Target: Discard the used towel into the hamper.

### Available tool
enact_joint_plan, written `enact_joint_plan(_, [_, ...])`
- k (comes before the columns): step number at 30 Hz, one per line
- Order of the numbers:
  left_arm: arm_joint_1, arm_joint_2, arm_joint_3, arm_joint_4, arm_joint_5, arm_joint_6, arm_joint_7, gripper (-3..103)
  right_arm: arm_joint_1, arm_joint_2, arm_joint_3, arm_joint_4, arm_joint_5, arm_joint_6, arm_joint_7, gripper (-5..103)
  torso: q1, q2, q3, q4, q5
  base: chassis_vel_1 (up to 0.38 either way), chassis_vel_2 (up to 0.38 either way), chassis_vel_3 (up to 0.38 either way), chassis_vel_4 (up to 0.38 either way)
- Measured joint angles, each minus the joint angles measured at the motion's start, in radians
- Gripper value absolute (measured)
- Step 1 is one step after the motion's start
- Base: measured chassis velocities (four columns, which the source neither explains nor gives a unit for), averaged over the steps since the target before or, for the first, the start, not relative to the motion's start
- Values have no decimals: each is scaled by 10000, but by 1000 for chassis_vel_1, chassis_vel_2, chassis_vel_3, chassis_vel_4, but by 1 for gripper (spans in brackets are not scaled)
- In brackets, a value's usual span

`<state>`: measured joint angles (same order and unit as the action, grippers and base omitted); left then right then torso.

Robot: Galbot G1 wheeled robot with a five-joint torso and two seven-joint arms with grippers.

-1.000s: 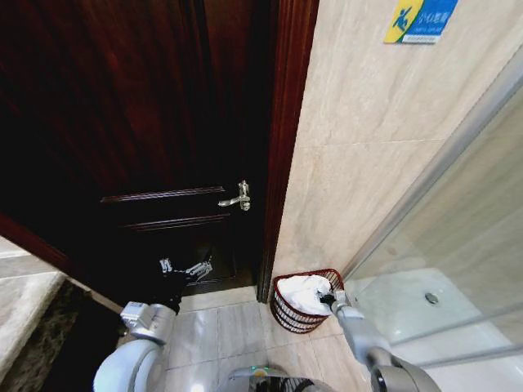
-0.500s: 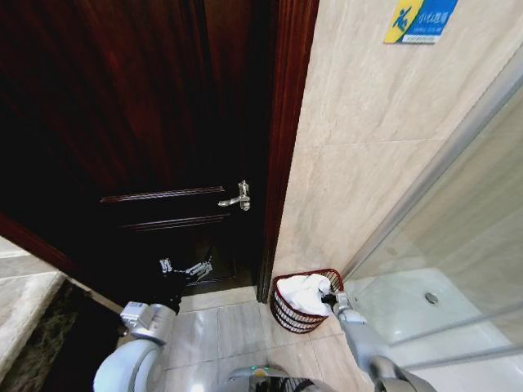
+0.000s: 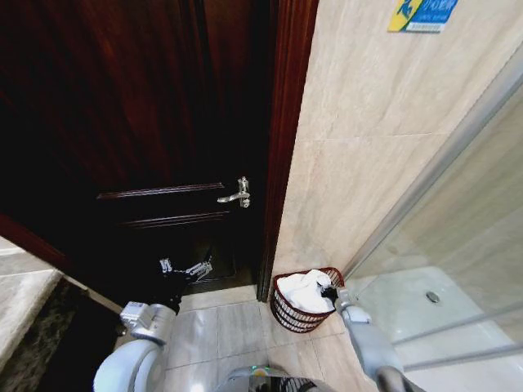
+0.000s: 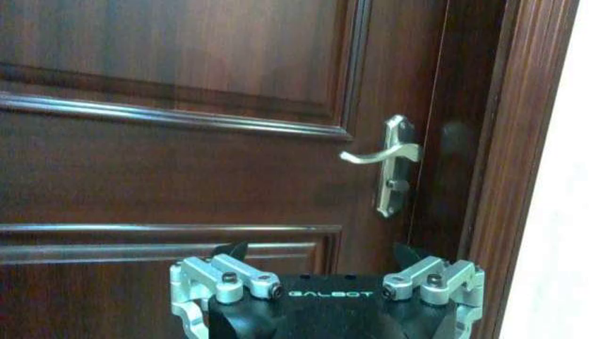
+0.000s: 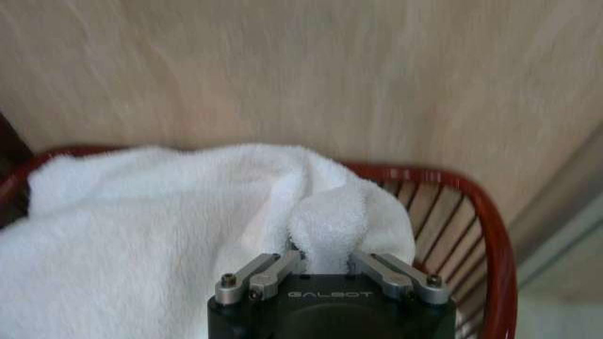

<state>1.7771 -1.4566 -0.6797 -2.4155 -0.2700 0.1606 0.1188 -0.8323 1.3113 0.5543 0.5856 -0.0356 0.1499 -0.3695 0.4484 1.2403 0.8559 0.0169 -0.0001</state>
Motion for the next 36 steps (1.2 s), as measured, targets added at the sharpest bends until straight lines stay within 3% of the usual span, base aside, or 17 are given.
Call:
enact_joint_plan(8, [0, 0, 0, 0, 0, 0, 0, 100, 740, 288, 82, -1521, -489, -106, 431, 10, -244, -537, -295, 3, -1, 0, 0, 0, 0])
enact_joint_plan(13, [0, 0, 0, 0, 0, 0, 0, 100, 806, 246, 61, -1579, -515, -280, 580, 8, -348, -765, -415, 3, 2, 0, 0, 0, 0])
enact_joint_plan(16, [1, 0, 0, 0, 0, 0, -1, 100, 658, 127, 13, -1283, -360, -296, 398, 16, -414, -905, -491, 3, 3, 0, 0, 0, 0])
enact_joint_plan(19, [0, -1, 0, 0, 0, 0, -1, 100, 243, -177, -170, -507, -79, -231, 64, 32, -515, -1131, -616, 1, 3, 0, 0, 0, 0])
enact_joint_plan(20, [0, -1, 0, 0, 0, 0, -1, 100, 243, -177, -170, -507, -79, -231, 64, 32, -515, -1131, -616, 1, 3, 0, 0, 0, 0])
enact_joint_plan(23, [0, 0, 0, 0, 0, 0, 0, 100, -357, -625, -494, 632, 546, -306, -199, 48, -607, -1344, -735, 1, 1, 0, 0, 0, 0])
enact_joint_plan(25, [0, 0, 0, 0, 0, 0, -1, 100, -548, -761, -585, 971, 696, -308, -266, 48, -635, -1403, -767, -2, 1, 0, 0, 0, 0])
enact_joint_plan(26, [0, 0, 0, 0, 0, 0, 0, 100, -843, -934, -666, 1480, 877, -314, -352, 60, -674, -1487, -813, -1, 3, 0, 0, 0, 0])
enact_joint_plan(28, [0, -1, 0, 0, 0, 0, 0, 100, -1104, -1076, -742, 1926, 1076, -340, -381, 60, -708, -1561, -853, 0, 2, 0, 0, 0, 0])
enact_joint_plan(31, [0, -1, 0, 0, 1, 0, 0, 100, -1755, -1441, -934, 3072, 1678, -467, -412, 76, -794, -1750, -957, 0, 1, 0, 0, 0, 0])
enact_joint_plan(36, [0, -1, 0, 0, 0, 0, 0, 100, -2435, -1760, -1011, 4568, 2444, -709, -390, 91, -885, -1951, -1066, 3, 2, 0, 0, 0, 0])
